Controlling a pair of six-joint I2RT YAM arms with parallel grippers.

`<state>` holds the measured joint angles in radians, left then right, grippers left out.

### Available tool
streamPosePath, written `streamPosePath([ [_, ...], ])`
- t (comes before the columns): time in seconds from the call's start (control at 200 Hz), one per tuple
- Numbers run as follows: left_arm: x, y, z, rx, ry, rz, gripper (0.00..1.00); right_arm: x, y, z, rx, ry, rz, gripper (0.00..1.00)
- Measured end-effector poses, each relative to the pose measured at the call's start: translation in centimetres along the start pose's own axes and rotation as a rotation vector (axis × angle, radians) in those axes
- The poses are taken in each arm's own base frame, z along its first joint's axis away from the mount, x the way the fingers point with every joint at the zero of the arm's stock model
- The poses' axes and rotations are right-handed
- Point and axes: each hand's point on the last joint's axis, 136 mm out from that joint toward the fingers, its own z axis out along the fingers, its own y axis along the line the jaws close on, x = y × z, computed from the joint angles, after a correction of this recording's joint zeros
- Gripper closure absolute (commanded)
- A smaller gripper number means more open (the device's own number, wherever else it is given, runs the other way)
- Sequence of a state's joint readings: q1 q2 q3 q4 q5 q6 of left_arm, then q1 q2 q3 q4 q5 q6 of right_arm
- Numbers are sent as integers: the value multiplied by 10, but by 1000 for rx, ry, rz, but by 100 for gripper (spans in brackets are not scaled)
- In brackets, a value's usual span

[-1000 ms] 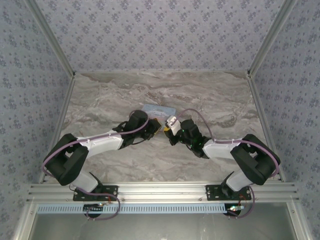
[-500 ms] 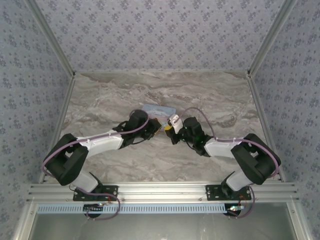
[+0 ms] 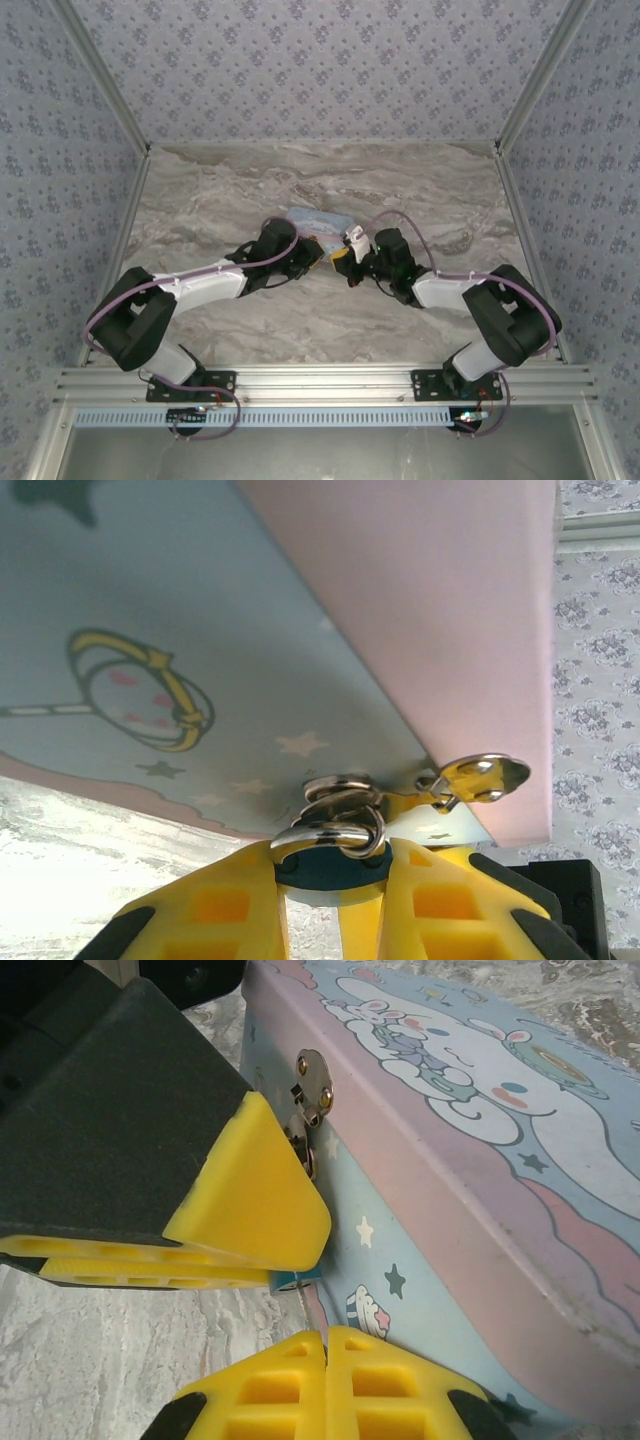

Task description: Unlock the padlock with the key

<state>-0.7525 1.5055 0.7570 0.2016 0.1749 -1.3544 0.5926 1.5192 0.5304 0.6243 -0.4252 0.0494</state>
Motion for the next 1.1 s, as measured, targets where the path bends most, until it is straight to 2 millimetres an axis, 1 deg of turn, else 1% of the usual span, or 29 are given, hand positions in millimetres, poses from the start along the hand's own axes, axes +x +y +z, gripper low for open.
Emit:
streamPosePath([
  [0.265, -5, 1, 0, -3, -14, 5, 85, -4, -2, 5, -24, 1, 18, 100],
  [0.46, -6, 1, -1, -3, -15, 12, 85, -5, -3, 6, -26, 0, 20, 100],
  [0.755, -6, 6, -1, -22, -13, 11, 85, -1, -1, 10, 17, 17, -48, 100],
  [1.099, -10, 6, -1, -22, -21, 17, 85, -6, -2, 13, 41, 17, -93, 100],
])
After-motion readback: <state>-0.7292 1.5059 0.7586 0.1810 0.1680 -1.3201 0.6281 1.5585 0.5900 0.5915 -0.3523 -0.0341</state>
